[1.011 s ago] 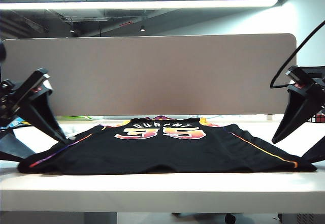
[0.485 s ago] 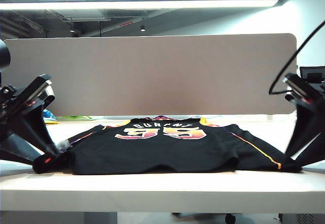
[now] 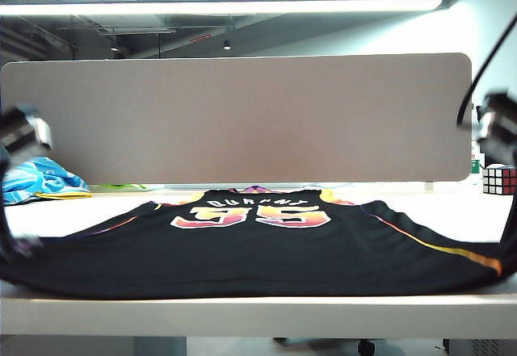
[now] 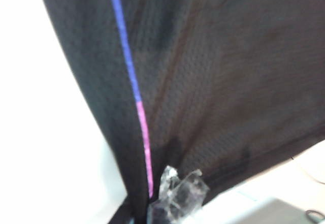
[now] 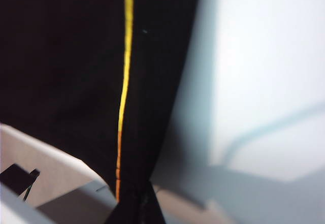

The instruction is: Fold the bottom side of the basketball jersey horizontally towards the center, about one-third of the way, and then fold the bottom of the basketball jersey up towards the top, creating a neat rectangle.

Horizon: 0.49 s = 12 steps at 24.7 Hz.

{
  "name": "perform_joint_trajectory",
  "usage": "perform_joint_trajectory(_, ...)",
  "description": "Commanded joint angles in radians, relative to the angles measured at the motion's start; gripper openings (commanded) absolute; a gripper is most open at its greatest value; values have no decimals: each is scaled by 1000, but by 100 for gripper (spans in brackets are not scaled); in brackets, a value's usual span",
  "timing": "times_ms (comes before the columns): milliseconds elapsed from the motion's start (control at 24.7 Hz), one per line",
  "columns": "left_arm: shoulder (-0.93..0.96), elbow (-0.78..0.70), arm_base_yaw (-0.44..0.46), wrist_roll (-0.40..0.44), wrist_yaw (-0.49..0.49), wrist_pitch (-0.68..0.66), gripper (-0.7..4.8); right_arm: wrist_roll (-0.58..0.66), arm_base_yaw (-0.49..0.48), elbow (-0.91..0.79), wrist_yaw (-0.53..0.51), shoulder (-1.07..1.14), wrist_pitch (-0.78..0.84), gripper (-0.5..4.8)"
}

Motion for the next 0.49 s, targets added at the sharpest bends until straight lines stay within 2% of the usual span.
perform_joint_trajectory(40, -142, 3, -2, 8, -27, -152, -6, -10, 1, 3, 0, -127, -130, -6)
perform_joint_trajectory(202, -334, 10, -20, -11, 21, -291, -6, 14, 41, 7, -26, -379, -294, -6)
perform_joint_trajectory(323, -467, 10, -26, -49, 40, -346, -6, 106, 80, 8, -13, -557, -338, -6)
perform_joint_trajectory(485, -541, 11, -26, -119, 43, -282, -6, 177, 89, 8, 31, -662, -297, -6)
